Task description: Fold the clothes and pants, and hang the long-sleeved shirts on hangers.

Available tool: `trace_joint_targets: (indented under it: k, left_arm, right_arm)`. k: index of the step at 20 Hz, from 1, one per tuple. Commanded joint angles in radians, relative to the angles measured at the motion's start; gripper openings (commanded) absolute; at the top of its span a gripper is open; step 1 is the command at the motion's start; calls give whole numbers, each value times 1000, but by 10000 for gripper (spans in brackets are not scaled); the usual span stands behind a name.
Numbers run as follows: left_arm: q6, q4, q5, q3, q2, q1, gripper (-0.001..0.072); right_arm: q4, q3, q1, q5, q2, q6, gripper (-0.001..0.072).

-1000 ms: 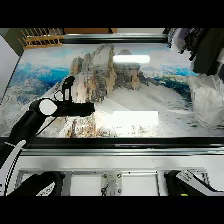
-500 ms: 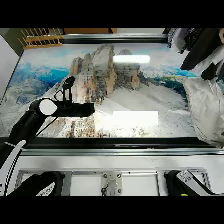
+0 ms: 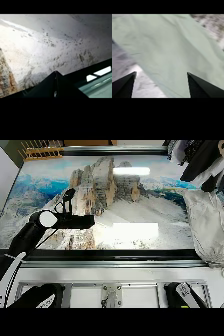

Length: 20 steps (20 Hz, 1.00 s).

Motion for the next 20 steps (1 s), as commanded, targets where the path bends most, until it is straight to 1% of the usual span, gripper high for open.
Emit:
trace_joint_targets:
  k: [1, 4, 7, 9, 11, 12, 13, 14, 15, 16, 20]
  left_arm:
    - [2, 3, 3, 0, 0, 0, 4]
    - [2, 3, 3, 0, 0, 0, 4]
    - [2, 3, 3, 0, 0, 0, 4]
    - [2, 3, 3, 0, 0, 0, 4]
    - [2, 3, 3, 0, 0, 0, 4]
    - [2, 3, 3, 0, -1, 0, 4]
    - [2, 3, 3, 0, 0, 0, 4]
    - [1, 2, 3, 0, 0, 0, 4]
    - [1, 2, 3, 0, 0, 0, 4]
    - [1, 2, 3, 0, 0, 0, 5]
    - [1, 2, 3, 0, 0, 0, 4]
  right_arm:
    - [268, 14, 255, 12, 30, -160, 713]
    - [211, 12, 546, 28, 16, -163, 713]
    - [109, 12, 747, 28, 10, -162, 713]
    - [89, 12, 823, 28, 10, -162, 713]
    - [90, 12, 861, 27, 10, -162, 711]
    - [90, 12, 867, 28, 10, -162, 682]
    - [90, 12, 867, 28, 10, -162, 438]
    - [90, 12, 866, 27, 10, -162, 104]
    - [90, 12, 866, 28, 10, -161, 33]
    - [91, 12, 866, 27, 10, -161, 24]
    - [93, 12, 866, 27, 10, -161, 24]
